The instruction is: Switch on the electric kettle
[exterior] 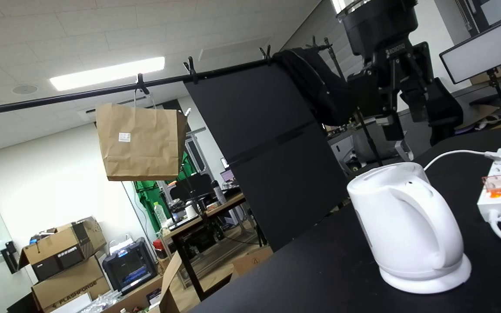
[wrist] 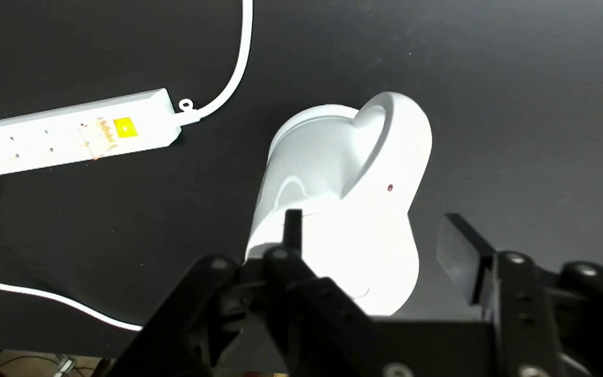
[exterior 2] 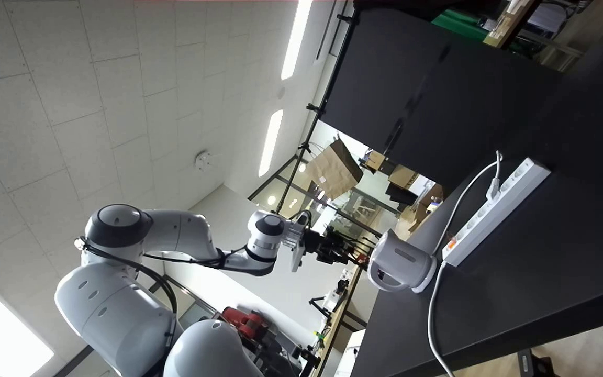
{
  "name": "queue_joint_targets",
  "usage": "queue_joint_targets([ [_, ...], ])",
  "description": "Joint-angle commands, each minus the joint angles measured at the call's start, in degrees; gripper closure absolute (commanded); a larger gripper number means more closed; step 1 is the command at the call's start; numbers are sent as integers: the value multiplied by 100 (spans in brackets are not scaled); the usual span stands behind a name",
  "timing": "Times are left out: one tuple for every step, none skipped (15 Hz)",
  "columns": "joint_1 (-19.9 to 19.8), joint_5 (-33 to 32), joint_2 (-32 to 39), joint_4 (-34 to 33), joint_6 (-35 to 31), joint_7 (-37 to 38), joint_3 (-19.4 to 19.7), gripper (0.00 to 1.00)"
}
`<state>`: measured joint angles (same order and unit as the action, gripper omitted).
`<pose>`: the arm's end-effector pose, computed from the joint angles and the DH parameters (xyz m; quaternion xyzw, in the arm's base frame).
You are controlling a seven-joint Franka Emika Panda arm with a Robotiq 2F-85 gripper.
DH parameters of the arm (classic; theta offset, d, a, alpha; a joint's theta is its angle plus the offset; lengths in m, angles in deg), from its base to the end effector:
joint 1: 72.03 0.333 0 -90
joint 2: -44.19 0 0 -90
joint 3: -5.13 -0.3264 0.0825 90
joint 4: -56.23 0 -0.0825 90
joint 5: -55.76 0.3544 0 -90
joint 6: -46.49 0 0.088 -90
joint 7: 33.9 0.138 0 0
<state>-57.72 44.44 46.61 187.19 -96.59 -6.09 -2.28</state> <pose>0.4846 0.1902 0.3513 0.9942 0.0205 0.1031 0.0218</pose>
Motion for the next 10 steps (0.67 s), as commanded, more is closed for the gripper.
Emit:
queue_joint_targets([
  [-97,-79,-177,-50,313,199,-97,1],
  [-110,-75,-195,-49,369,191,-109,0],
  [-123,-70,-208,-47,415,176,-121,0],
  [-135,-62,-222,-50,465,165,-130,0],
  [-145,-45,-234,-52,516,145,-139,0],
  [-152,-20,-239,-58,558,132,-145,0],
  [-159,-9,-240,-69,634,107,-152,0],
  [-170,14,-151,-6,388,-13,-155,0],
  [-175,14,-153,-7,431,-12,-160,0],
  [-177,14,-154,-8,449,-12,-163,0],
])
